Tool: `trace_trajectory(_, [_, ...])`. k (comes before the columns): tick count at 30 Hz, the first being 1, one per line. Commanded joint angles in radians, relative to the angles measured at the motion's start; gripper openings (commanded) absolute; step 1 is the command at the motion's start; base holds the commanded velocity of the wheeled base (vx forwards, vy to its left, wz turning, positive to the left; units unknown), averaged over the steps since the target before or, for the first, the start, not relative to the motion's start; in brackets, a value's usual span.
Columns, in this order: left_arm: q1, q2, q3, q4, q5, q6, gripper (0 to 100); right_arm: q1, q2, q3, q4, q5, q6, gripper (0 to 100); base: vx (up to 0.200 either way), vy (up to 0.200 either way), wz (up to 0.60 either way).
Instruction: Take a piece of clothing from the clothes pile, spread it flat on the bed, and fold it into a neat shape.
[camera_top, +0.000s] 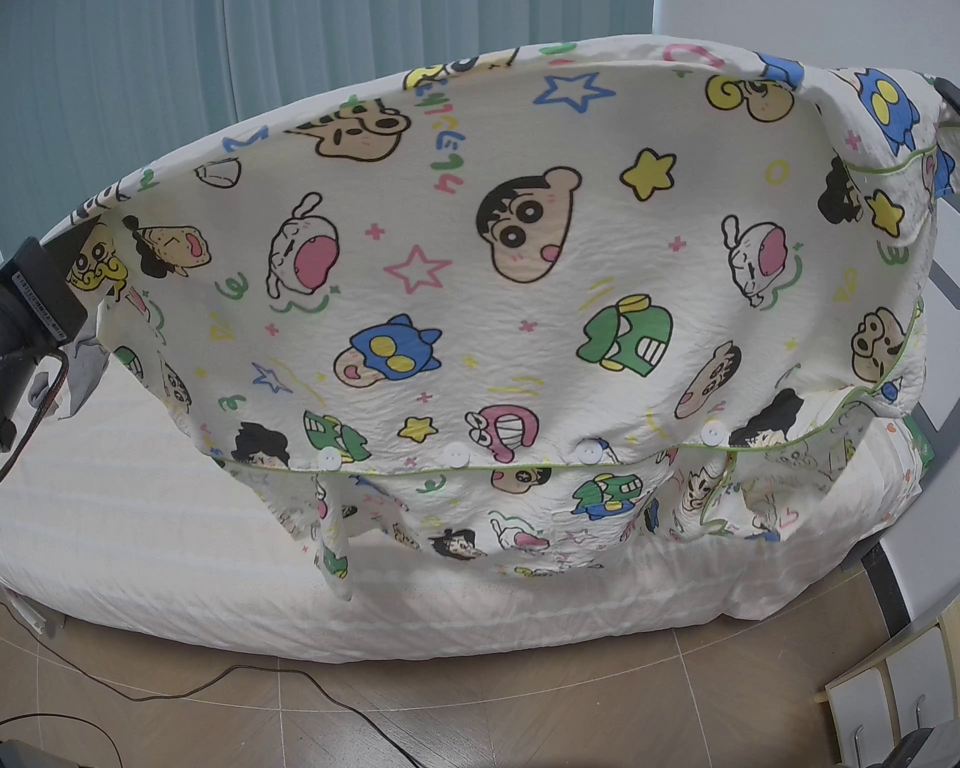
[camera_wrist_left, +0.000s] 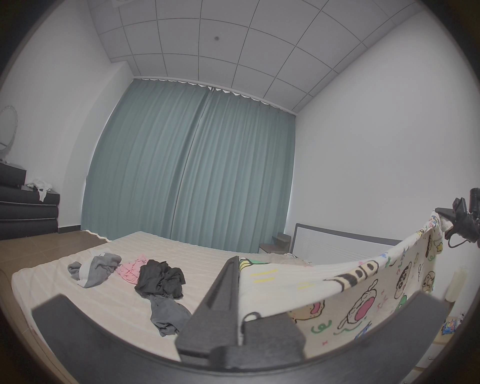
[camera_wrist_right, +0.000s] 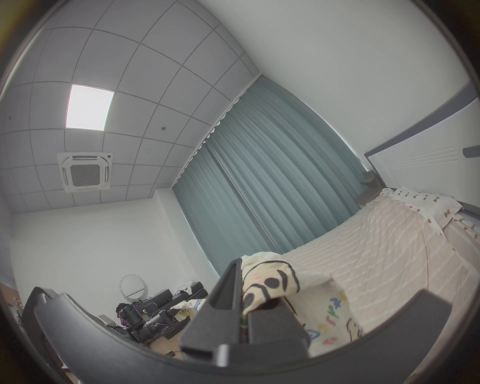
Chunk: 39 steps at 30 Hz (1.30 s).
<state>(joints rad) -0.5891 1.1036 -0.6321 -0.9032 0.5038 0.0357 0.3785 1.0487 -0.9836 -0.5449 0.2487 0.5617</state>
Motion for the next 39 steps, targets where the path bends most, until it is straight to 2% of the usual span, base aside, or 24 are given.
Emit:
trace_trajectory(1, [0.009,-0.014,0.012,-0.003,0.002,-0.002,0,-0.024,0.039,-0.012,-0.003,0.023,0.0,0,0.0,0.0,0.0])
trace_trajectory(9, [0.009,-0.059,0.054,0.036,0.004,0.0,0,-0.038,0.045,-0.012,0.002,0.023,-0.002,0,0.0,0.0,0.0])
trace_trajectory(13, [0.005,-0.071,0.104,0.072,0.002,-0.004,0,-0.09,0.036,-0.015,0.002,0.032,0.0,0,0.0,0.0,0.0])
trace_trajectory(25, [0.002,-0.103,0.14,0.075,0.002,-0.005,0,-0.09,-0.029,0.083,0.072,0.064,0.0,0,0.0,0.0,0.0])
trace_trajectory(32, [0.002,-0.096,0.167,0.109,0.001,-0.008,0,-0.095,-0.003,0.126,0.069,0.063,0.0,0,0.0,0.0,0.0])
trace_trajectory(39, [0.0,-0.034,0.164,0.148,0.001,-0.051,0,-0.119,0.068,0.122,0.062,0.063,-0.002,0,0.0,0.0,0.0])
